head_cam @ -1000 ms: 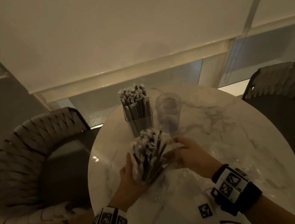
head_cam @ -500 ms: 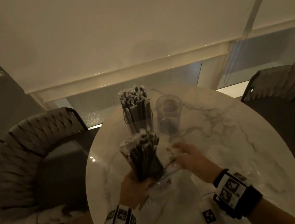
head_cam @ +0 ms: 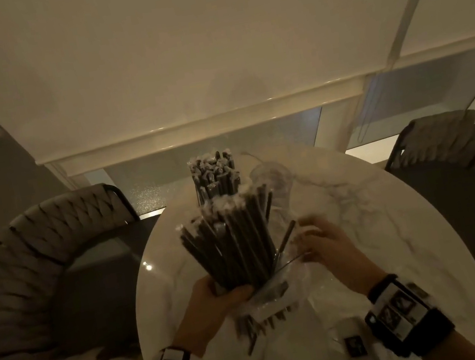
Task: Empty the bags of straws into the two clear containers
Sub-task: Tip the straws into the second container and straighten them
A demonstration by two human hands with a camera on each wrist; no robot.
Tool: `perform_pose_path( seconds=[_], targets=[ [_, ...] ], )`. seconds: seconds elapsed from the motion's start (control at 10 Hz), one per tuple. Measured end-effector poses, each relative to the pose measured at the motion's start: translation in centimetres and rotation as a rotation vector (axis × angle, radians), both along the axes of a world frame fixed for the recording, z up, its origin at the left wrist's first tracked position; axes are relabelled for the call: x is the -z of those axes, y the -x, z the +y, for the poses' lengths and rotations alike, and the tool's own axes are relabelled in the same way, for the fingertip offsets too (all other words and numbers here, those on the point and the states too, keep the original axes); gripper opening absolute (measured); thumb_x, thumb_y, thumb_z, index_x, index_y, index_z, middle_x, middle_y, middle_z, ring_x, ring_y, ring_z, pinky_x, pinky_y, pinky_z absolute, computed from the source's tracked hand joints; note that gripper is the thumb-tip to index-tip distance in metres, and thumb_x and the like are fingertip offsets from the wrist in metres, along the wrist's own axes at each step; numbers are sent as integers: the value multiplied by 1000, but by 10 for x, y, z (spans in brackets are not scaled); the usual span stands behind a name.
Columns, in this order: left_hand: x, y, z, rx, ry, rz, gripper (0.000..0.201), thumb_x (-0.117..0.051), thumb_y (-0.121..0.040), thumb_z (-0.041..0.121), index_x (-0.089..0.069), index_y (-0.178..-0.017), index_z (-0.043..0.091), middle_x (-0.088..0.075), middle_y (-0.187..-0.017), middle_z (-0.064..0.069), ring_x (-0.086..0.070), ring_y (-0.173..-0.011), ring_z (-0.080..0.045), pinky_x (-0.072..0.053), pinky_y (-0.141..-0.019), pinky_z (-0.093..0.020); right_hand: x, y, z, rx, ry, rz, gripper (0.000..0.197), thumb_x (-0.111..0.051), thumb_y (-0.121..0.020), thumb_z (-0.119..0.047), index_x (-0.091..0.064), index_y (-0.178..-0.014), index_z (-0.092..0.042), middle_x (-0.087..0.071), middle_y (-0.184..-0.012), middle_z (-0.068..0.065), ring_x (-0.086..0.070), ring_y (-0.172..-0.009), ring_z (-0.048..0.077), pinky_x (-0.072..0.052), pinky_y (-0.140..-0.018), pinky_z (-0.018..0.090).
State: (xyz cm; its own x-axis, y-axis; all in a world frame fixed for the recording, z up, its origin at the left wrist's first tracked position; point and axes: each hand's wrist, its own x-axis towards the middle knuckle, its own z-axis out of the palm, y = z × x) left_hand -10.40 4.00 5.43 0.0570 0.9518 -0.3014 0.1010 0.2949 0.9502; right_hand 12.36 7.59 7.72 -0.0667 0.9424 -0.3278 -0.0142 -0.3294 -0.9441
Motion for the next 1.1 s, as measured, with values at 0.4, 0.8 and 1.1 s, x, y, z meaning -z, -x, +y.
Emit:
perform_pose_path(
  seconds=[0.4,0.8,1.1],
  targets=[
    [-76,-52,44,75,-233,-262,34,-48,-88,38,-49,-121,31,-68,-99,-3,-71,-82,-21,-60,-70,-33,-39,-36,-6,33,-178,166,36,-60,-80,-21,-65,-97,11,-72,-93,22,-70,-80,28,-57,-66,27],
    [-113,-76,98,331,-452,-2,51,-73,-67,48,-50,-110,34,-57,-123,6,-60,-110,-7,-51,-94,-29,-89,-54,78,-271,-249,-56,62,-56,-77,-62,-54,-127,-25,-62,-124,2,-61,-113,18,-51,-96,37],
    [-161,-47,176,306,-315,336,4,-65,-85,15,-64,-88,18,-67,-75,10,-57,-59,3,-46,-59,-9,-146,-78,156,-791,0,33,34,-77,-59,-55,-67,-90,-45,-69,-88,-17,-60,-72,0,-51,-74,15]
  ],
)
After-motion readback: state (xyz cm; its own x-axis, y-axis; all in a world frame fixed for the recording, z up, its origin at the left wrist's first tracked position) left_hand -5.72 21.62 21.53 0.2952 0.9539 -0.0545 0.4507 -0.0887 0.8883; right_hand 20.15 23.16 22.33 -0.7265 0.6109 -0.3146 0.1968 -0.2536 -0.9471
